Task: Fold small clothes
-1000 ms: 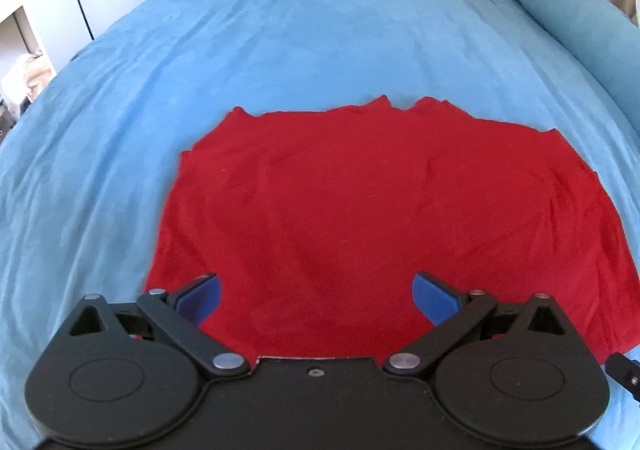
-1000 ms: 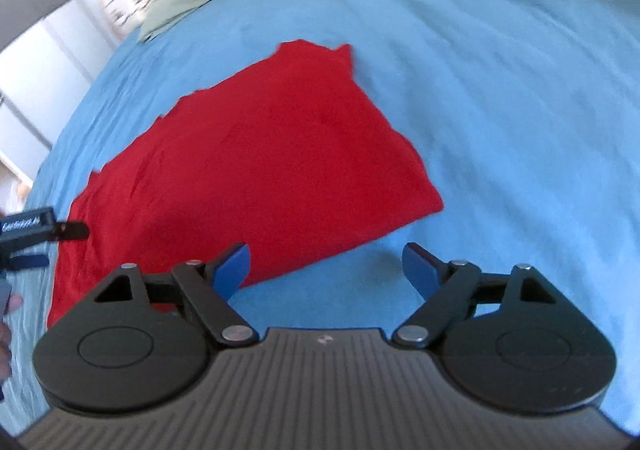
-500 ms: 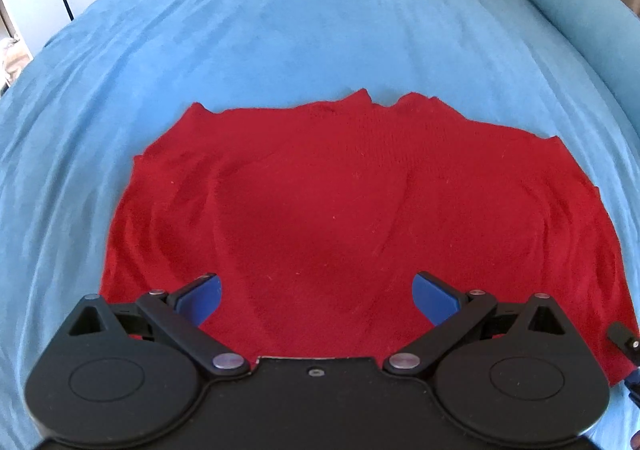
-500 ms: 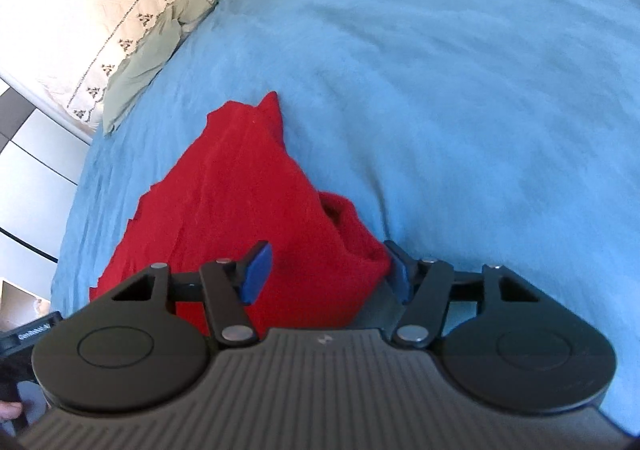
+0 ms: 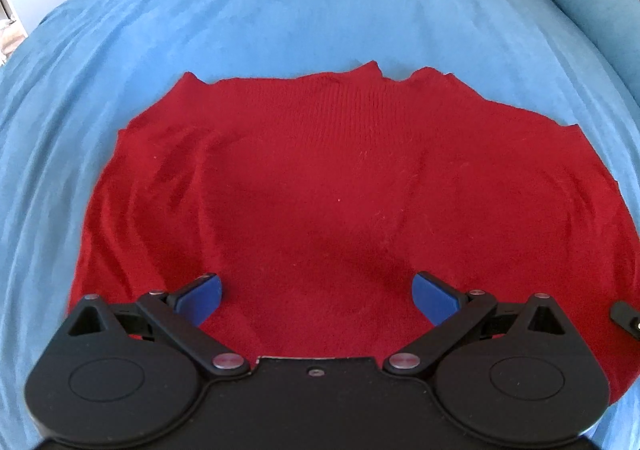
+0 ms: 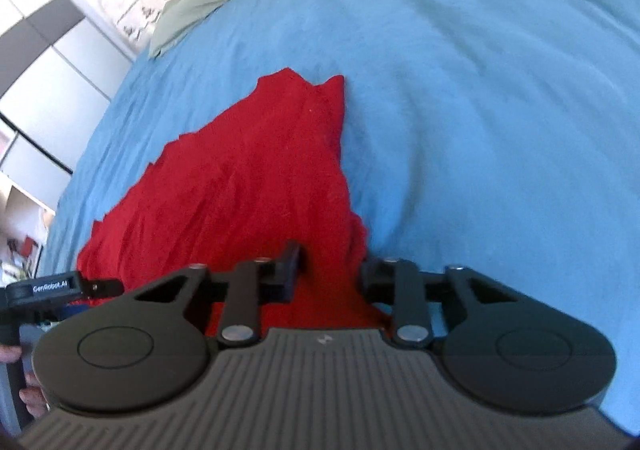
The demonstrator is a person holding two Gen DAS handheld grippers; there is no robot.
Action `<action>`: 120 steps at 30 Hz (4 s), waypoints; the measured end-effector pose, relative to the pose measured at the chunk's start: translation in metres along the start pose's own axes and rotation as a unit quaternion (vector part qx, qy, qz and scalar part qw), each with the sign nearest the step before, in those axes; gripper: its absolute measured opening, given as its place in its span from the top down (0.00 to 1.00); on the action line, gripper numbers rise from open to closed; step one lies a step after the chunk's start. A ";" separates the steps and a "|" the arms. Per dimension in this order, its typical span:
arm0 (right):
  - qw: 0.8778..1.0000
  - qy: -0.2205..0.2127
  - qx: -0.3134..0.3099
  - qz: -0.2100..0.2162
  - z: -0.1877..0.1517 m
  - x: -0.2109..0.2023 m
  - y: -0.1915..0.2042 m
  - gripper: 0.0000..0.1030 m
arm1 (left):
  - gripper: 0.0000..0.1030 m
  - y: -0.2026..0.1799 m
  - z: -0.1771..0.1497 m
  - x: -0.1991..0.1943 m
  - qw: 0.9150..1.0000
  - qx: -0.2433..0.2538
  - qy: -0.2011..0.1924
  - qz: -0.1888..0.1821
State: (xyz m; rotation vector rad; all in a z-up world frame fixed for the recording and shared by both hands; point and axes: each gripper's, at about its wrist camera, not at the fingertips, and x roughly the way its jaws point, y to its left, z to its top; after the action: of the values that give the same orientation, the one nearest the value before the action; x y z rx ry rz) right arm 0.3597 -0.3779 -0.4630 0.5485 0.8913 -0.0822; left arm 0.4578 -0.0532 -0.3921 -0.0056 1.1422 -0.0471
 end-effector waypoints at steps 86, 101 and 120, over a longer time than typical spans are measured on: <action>0.957 0.064 -0.282 0.019 -0.049 -0.005 0.228 0.00 | 0.00 0.165 -0.022 -0.091 0.994 0.025 -0.087 -0.055; 0.975 0.145 -0.135 0.102 -0.009 0.093 0.208 0.05 | 0.17 0.169 0.019 0.011 0.985 -0.018 0.022 -0.168; 0.977 0.087 -0.174 0.082 -0.027 0.066 0.255 0.63 | 0.73 0.119 0.014 -0.030 0.991 0.061 -0.025 -0.114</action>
State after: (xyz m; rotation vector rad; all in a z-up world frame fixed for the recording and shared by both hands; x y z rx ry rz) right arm 0.4561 -0.1355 -0.4194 0.3016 1.0010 0.2717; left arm 0.4627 0.0669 -0.3626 -0.0295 1.0836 -0.3183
